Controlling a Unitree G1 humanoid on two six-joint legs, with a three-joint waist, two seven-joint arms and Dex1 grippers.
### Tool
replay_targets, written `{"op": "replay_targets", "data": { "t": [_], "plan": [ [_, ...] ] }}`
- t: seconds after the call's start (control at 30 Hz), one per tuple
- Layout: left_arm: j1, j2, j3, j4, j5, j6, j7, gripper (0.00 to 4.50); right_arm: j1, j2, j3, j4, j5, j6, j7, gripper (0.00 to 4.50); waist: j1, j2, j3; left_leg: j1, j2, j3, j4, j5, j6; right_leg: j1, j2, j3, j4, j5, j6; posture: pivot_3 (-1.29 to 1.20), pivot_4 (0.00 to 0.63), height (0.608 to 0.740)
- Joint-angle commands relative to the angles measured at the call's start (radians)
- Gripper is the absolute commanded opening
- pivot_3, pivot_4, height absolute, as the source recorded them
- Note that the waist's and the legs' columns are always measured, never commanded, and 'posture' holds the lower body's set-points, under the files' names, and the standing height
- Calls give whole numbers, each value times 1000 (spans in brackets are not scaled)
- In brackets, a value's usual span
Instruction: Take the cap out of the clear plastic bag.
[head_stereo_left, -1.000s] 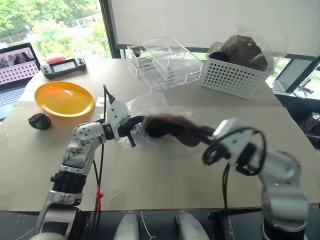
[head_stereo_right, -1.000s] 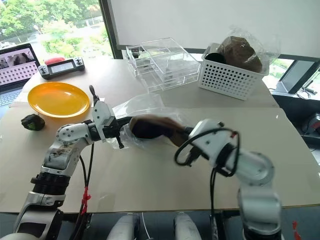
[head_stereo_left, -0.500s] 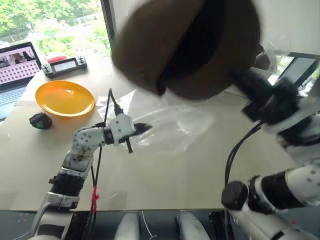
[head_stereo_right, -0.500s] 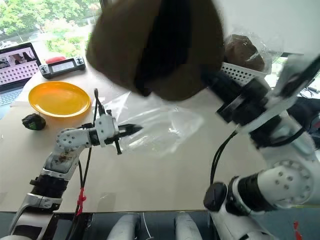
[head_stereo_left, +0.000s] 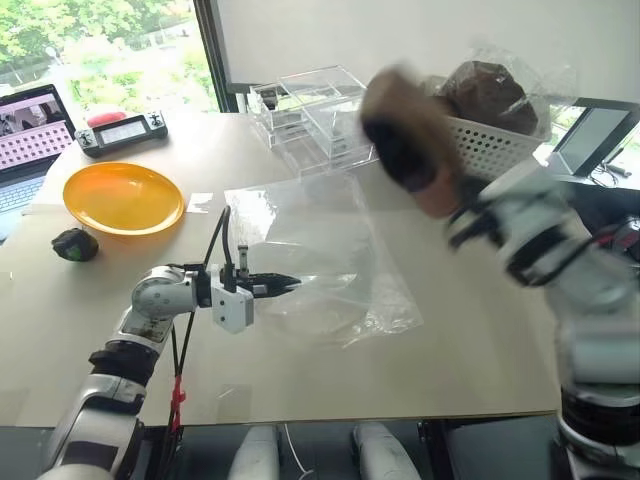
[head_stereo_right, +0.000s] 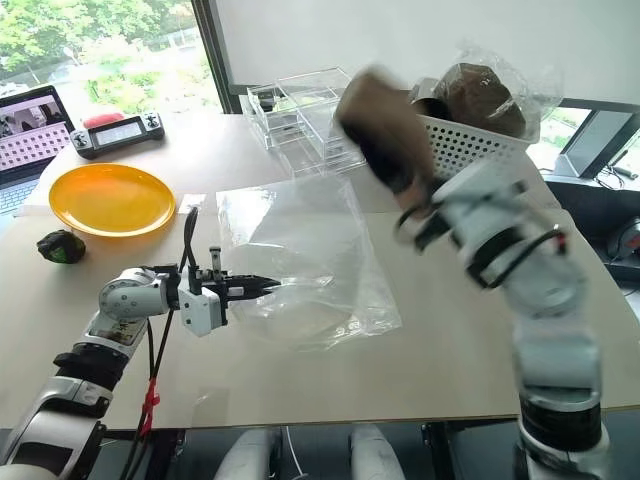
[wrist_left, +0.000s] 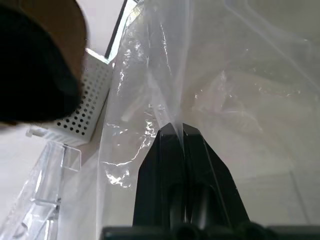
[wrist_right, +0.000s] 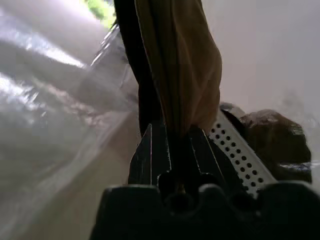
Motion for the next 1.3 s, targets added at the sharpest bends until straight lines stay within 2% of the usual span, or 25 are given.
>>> {"op": "replay_targets", "data": {
  "t": [0.03, 0.13, 0.3, 0.37, 0.4, 0.47, 0.5, 0.6, 0.73, 0.77, 0.87, 0.97, 1.13, 1.23, 1.3],
  "plan": [
    [-19, 8, -27, 71, -5, -91, 8, 0, 74, -97, 152, 113, -258, -211, -61, 68, 1, 0, 0, -1, 0, 0, 0, 0, 0, 0, 0, 0, 0, 0, -1, 0, 150, 735],
    [-27, 19, -49, 109, -20, -119, -1, 0, 142, -80, 229, 172, -300, -227, -42, 68, 7, -1, -1, -1, 0, -1, 0, 0, 0, -1, 1, -1, 1, 2, -3, 0, 150, 735],
    [-28, 31, -77, 144, -14, -133, 0, 0, 162, 16, 229, 173, -243, -163, 29, 68, 11, -3, -1, 2, 0, -1, 3, 0, 0, 5, 1, -1, 0, 2, -2, 0, 150, 735],
    [-22, 35, -85, 148, -18, -131, 0, 557, 170, 57, 212, 158, -208, -119, 58, 883, 11, -6, -3, 9, 1, -2, 2, 0, 0, 12, 1, -2, -1, -1, 3, 0, 150, 735],
    [-18, 35, -88, 145, -31, -120, -5, 719, 172, 79, 199, 150, -181, -97, 72, 1081, 11, -6, -3, 10, 1, -2, 2, 0, 0, 12, 1, -2, -1, -2, 4, 0, 150, 735],
    [-7, 37, -96, 134, -60, -99, -19, 1535, 174, 103, 181, 141, -152, -60, 99, 1874, 11, -6, -3, 10, 1, -2, 1, 0, 0, 12, 1, -2, -1, -1, 4, 0, 150, 735],
    [-1, 40, -101, 124, -75, -89, -28, 1766, 174, 108, 174, 139, -139, -46, 114, 2093, 11, -6, -3, 10, 1, -2, 1, 0, 0, 12, 1, -1, -1, -1, 3, 0, 150, 735],
    [12, 52, -111, 102, -113, -75, -52, 2787, 175, 99, 157, 117, -107, -23, 160, 3157, 9, -6, -3, 9, 1, -1, 1, 0, 0, 12, 1, -1, -1, 0, 2, 0, 150, 735],
    [39, 71, -120, 52, -171, -38, -90, 4293, 174, 90, 102, 67, -19, 17, 226, 4499, 10, -6, -3, 10, 1, -2, 1, 0, 0, 12, 1, -1, 0, -1, 2, 0, 150, 735],
    [49, 79, -121, 22, -195, -9, -105, 4406, 170, 90, 77, 56, 12, 26, 238, 4500, 10, -6, -3, 10, 1, -2, 1, 0, 0, 12, 1, -1, 0, -1, 2, 0, 150, 735],
    [89, 116, -108, -136, -309, 197, -149, 4406, 161, 98, -26, 8, 164, 116, 304, 4500, 10, -6, -2, 9, 1, -2, 1, 0, 0, 11, 1, -1, 0, 0, 2, 0, 150, 735],
    [120, 174, -68, -321, -440, 523, -137, 4406, 112, 156, -197, -22, 385, 259, 326, 4500, 10, -6, -2, 8, 2, -2, 1, 0, 0, 11, 1, -2, 0, 0, 2, 0, 150, 735],
    [167, 253, 23, -576, -697, 1093, 7, 4406, -19, 320, -479, 26, 706, 455, 204, 4500, 4, -5, 0, 9, 2, -3, 2, 0, 0, 12, 1, -2, 1, -1, 3, 0, 150, 735],
    [220, 283, 90, -684, -823, 1308, 61, 4406, -57, 376, -577, 51, 822, 506, 127, 4500, -3, -5, 0, 8, 2, -4, 0, 0, 0, 11, 2, -4, 1, -1, 2, 0, 150, 735],
    [228, 277, 151, -686, -892, 1437, 146, 4406, -86, 403, -622, 81, 842, 497, 47, 4500, -6, -3, 2, 7, 2, -4, -1, 0, 0, 10, 1, -3, 0, 1, -2, 0, 150, 735]
  ]
}}
